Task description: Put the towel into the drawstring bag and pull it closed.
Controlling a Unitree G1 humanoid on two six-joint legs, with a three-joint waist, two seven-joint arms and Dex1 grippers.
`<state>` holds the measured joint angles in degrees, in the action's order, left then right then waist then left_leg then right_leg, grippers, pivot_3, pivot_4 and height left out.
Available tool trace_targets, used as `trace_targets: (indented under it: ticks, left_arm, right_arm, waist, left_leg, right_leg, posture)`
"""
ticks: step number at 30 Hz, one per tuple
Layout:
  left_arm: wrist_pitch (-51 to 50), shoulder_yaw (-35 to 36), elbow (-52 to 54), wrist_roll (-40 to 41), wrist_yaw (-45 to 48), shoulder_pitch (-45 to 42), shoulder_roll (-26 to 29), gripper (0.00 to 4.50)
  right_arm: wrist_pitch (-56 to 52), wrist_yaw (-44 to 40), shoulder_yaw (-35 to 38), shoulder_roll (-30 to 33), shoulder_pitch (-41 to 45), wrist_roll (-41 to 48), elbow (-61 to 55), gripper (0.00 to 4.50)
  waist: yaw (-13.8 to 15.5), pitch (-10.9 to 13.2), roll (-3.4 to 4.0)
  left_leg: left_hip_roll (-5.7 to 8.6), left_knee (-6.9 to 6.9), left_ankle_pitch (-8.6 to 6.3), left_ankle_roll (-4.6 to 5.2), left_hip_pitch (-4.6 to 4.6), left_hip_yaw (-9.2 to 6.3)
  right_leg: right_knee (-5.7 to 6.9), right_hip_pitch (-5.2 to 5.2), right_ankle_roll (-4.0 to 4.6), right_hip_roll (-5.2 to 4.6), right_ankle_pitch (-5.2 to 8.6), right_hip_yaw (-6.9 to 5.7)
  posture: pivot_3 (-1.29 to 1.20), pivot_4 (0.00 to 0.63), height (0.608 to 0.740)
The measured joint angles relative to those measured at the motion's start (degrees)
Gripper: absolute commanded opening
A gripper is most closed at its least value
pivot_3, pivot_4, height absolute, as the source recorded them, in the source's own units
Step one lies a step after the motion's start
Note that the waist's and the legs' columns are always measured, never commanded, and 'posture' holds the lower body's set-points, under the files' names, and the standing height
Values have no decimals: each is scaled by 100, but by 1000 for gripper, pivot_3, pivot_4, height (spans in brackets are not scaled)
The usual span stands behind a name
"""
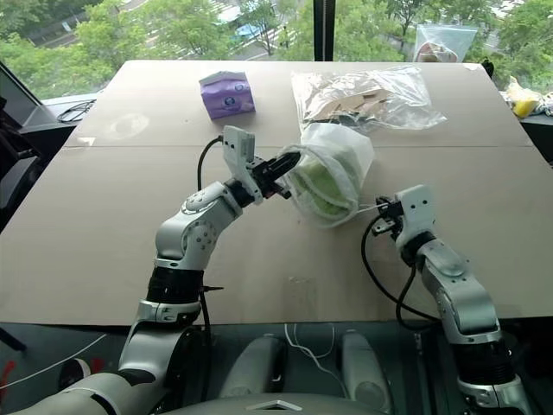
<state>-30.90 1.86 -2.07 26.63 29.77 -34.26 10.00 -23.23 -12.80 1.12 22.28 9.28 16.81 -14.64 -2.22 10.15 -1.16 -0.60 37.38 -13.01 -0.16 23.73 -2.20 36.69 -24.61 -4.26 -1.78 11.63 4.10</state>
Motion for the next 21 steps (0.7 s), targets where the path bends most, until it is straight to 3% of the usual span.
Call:
trace_targets:
  ticks: [2,6,7,12,21]
  left_arm:
    - [-2,28,0,55,-5,-1,-47,0]
    - [-49,104,29,259,134,16,-20,1038]
    - [-57,97,66,269,160,41,35,1688]
    - [-133,152,303,282,157,340,366,3995]
    - [-535,693,942,793,626,1323,1181,3995]
  right_arm:
    - [139,155,138,-120,281,-119,3,16]
    - [236,219,219,-188,520,-256,-9,0]
    - [236,215,211,-238,516,-285,4,0]
    - [236,186,206,-277,508,-387,15,0]
    - [236,82,217,-298,545,-489,193,0]
  waist:
    - [-18,0,0]
    - [-5,0,0]
    - [-5,0,1]
    - [-14,0,1]
    - [2,-1,2]
  left_leg:
    - [-1,0,0,0,-2,0]
    - [-1,-2,0,0,0,-5]
    - [-1,-3,0,0,1,-5]
    - [-1,-2,0,0,-1,-2]
    - [-4,1,0,0,-1,-1]
  right_leg:
    - [3,-1,1,1,-1,1]
    - [4,-1,12,3,-6,-1]
    - [4,-1,19,3,-10,-1]
    - [4,-1,21,0,-12,1]
    - [6,-1,21,2,-12,0]
  posture:
    - [0,150,740]
    - [0,150,740]
    - [0,150,740]
    - [0,150,740]
    - [0,150,740]
